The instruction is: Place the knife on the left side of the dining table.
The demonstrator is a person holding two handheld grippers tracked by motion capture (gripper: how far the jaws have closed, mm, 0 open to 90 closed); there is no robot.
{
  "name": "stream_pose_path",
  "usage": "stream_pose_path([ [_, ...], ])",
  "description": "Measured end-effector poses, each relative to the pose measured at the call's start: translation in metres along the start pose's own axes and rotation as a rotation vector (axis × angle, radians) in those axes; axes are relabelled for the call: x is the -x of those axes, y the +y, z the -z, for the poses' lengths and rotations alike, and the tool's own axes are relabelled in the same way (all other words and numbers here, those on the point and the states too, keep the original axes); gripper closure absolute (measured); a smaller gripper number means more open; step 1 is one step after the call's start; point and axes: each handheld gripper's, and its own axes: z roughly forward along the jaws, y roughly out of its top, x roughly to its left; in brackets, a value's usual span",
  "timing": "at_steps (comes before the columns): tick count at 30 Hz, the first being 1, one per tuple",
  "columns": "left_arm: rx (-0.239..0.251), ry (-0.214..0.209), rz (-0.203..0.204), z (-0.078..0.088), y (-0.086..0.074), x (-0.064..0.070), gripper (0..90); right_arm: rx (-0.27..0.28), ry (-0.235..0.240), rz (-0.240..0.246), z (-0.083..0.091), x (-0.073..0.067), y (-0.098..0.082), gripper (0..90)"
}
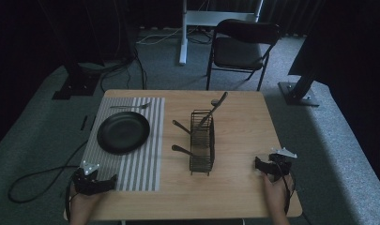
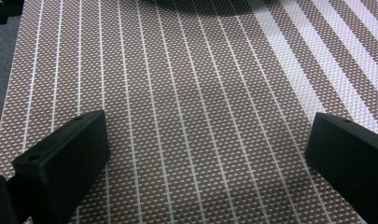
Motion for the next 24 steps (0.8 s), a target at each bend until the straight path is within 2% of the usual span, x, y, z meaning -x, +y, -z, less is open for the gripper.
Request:
stream_pose_path([
  [18, -0.001, -0.003, -0.003, 0.0003, 0.0001, -0.0006, 0.3, -0.002, -0.004, -0.006, 0.0005, -0.0006, -0.0003, 11.5],
  [24, -0.003, -0.003, -0.015, 0.0016, 0.0008, -0.0014, 3.0, -0.002, -0.005, -0.008, 0.0005, -0.0007, -0.0004, 11.5],
])
